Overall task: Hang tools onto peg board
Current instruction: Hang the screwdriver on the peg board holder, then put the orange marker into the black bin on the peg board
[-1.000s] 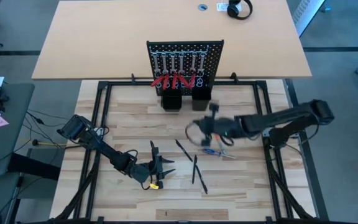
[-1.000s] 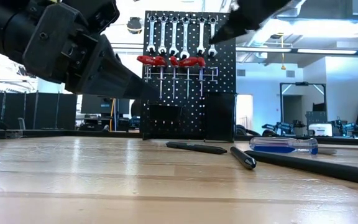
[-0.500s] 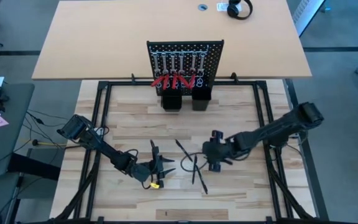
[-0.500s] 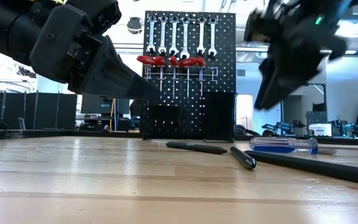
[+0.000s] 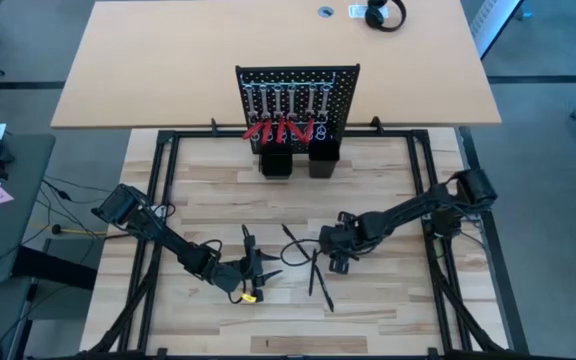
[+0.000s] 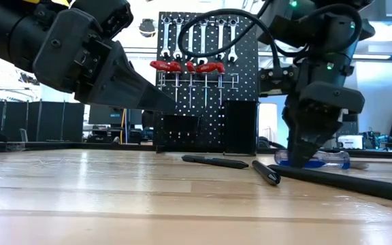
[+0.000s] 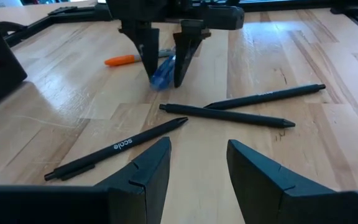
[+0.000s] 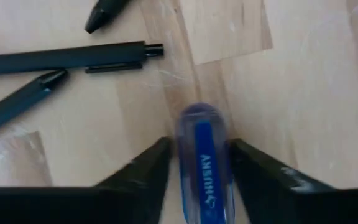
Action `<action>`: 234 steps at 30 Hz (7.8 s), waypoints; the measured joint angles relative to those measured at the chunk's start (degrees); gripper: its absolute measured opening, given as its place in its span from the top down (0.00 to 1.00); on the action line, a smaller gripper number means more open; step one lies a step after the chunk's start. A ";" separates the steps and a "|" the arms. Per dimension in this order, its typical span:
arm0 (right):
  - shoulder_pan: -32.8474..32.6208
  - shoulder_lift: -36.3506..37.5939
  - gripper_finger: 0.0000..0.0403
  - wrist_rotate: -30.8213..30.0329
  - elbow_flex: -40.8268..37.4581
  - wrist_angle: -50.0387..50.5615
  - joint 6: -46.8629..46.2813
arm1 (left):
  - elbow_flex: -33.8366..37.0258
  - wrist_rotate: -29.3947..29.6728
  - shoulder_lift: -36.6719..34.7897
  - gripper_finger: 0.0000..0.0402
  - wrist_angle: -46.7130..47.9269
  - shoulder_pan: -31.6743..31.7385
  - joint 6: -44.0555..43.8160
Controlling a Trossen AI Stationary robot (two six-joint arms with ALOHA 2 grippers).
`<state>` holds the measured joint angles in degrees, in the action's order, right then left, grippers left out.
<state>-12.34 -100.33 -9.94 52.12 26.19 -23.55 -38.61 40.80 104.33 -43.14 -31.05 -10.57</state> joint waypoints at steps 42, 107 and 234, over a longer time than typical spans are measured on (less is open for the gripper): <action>29.69 21.05 0.74 0.68 -16.72 -111.14 33.56 | 0.02 -1.29 0.00 0.63 0.28 -0.59 0.02; 36.09 14.23 0.42 -6.73 -11.36 -89.20 37.59 | 0.02 -1.53 0.00 0.63 1.63 -0.59 -0.72; -8.39 21.29 0.81 -8.86 -37.63 -83.78 23.22 | -32.20 -22.15 -0.44 0.94 16.35 15.41 37.67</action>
<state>-20.73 -79.03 -18.80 14.49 -57.59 -0.33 -70.81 18.65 103.90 -26.79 -15.64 27.10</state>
